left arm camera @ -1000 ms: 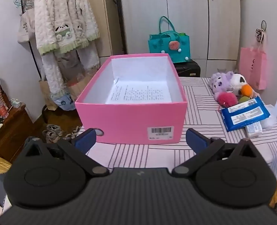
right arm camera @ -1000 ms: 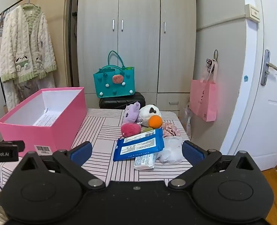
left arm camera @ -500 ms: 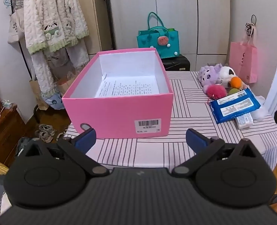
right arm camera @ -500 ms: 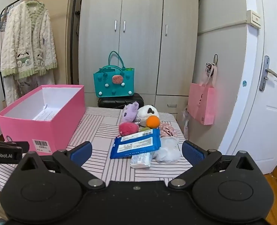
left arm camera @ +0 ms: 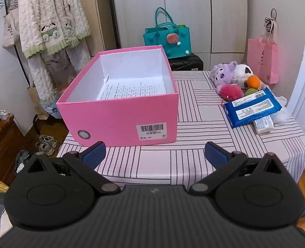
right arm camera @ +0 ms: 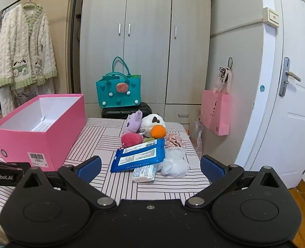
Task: Organize soft objects
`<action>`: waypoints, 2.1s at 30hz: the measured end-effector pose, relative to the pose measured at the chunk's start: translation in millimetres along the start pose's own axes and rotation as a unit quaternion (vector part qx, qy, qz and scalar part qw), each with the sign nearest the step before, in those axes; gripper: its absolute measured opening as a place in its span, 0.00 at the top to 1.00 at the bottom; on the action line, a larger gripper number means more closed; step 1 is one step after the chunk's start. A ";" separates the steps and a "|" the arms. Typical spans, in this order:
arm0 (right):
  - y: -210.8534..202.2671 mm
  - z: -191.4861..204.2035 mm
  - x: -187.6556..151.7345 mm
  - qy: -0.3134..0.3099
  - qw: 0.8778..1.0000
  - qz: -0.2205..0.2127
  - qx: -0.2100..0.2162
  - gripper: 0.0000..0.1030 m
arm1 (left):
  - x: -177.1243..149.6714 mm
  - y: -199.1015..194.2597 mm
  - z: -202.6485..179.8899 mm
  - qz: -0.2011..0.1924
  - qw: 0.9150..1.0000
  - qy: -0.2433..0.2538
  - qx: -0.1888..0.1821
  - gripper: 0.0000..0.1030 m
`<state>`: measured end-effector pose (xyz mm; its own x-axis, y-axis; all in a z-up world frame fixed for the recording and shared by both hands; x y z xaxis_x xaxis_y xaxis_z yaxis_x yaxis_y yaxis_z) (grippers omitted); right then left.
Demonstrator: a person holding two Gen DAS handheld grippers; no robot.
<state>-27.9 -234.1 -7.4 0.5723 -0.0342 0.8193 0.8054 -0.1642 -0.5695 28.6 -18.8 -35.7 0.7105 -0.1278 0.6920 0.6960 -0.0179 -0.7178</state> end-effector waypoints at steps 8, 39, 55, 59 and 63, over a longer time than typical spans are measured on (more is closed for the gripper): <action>-5.7 3.4 -1.2 -0.011 1.000 -0.015 0.004 0.00 | -1.4 -2.1 -3.3 -0.005 1.000 0.005 -0.003 0.00; 0.9 2.8 -4.2 -0.001 1.000 -0.022 0.010 0.00 | -3.9 -6.1 8.4 -0.057 0.997 -0.043 -0.022 0.00; 2.3 3.6 -7.6 -0.012 1.000 -0.025 0.007 0.00 | -6.7 -4.8 9.1 -0.053 0.997 -0.039 -0.028 0.00; 1.0 0.6 -3.7 -0.013 0.999 -0.034 0.009 0.00 | -4.5 -6.1 7.5 -0.052 0.998 -0.036 -0.028 0.00; -5.8 -5.3 1.4 -0.018 0.997 -0.067 0.013 0.00 | -0.5 -8.8 7.2 -0.055 0.997 -0.034 -0.036 0.00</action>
<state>-32.6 -238.4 -2.7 0.4633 0.0216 0.8859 0.8788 -0.1397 -0.4562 22.9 -11.4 -29.3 0.6375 -0.0531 0.7686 0.7625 -0.0990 -0.6393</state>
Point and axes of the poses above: each gripper's, at about its wrist camera, not at the fingertips, and y roughly the way its jaws point, z to its left, x to its top, the point moved 4 cm from there along y, roughly the way its jaws point, and after that the axes turned 9 degrees about z, right-handed, at the moved point
